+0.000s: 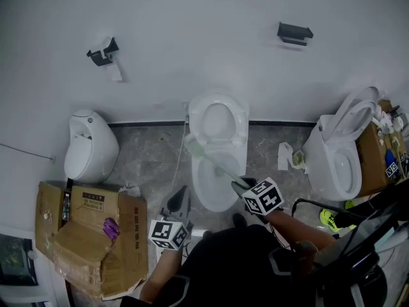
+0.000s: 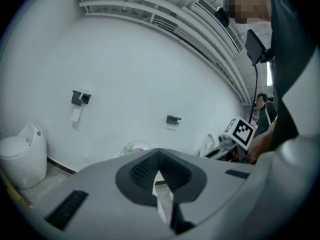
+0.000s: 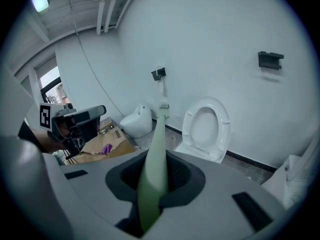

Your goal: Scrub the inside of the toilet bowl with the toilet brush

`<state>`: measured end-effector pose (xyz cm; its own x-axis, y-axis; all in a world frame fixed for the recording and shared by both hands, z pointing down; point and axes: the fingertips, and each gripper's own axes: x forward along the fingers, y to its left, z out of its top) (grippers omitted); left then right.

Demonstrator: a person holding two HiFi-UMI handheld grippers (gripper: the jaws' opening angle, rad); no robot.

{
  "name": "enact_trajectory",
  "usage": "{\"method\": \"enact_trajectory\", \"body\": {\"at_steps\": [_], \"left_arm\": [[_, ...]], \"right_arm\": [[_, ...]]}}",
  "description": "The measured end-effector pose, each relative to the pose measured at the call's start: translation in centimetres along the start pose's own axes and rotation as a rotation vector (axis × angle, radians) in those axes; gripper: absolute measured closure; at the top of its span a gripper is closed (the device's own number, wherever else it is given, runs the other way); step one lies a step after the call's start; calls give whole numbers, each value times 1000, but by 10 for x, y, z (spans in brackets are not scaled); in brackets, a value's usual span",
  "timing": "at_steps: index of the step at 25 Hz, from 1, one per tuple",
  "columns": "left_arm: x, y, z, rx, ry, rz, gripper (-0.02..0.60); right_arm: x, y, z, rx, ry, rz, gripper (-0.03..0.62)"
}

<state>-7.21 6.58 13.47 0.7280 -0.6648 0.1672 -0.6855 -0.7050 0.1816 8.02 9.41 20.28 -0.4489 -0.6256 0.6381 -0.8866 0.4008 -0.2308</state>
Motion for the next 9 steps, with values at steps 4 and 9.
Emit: {"method": "enact_trajectory", "body": {"at_steps": [4,9], "left_arm": [[1,2,6,3,-10,13,572],[0,6,12,4,-21,24,572]], "right_arm": [[-2,3,9,-3,-25,0,531],[-2,7,14,-1,-39,1,531]]}}
